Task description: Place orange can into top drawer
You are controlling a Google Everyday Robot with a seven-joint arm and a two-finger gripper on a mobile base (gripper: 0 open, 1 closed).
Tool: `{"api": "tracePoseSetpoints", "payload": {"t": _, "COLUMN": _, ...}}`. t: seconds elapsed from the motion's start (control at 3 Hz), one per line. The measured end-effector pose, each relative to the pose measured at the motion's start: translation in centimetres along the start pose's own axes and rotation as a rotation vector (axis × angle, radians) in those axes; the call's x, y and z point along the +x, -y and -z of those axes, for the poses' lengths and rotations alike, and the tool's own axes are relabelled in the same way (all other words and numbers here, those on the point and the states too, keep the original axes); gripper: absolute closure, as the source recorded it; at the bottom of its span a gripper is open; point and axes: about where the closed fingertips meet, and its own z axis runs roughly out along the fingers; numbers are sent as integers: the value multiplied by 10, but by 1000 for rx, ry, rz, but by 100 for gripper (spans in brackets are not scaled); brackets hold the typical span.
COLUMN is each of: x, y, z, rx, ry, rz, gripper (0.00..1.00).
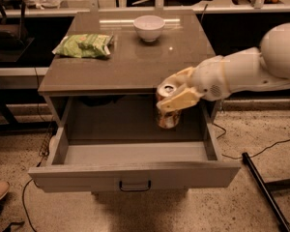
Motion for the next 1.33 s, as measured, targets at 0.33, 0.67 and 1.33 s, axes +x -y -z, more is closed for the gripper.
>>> {"api": "tracePoseSetpoints", "payload": {"t": 0.33, "x": 22, "y": -1, "z": -42, "rx": -34, "ry": -92, "rz": 1, "gripper": 100}}
{"api": "tracePoseSetpoints", "payload": {"t": 0.67, "x": 37, "y": -1, "z": -79, "rx": -44, "ry": -90, "rz": -23, "gripper": 100}}
{"api": "tracePoseSetpoints", "payload": {"t": 1.33, "x": 43, "y": -15, "z": -143, "rx": 17, "ry": 16, "rz": -82, "gripper": 100}}
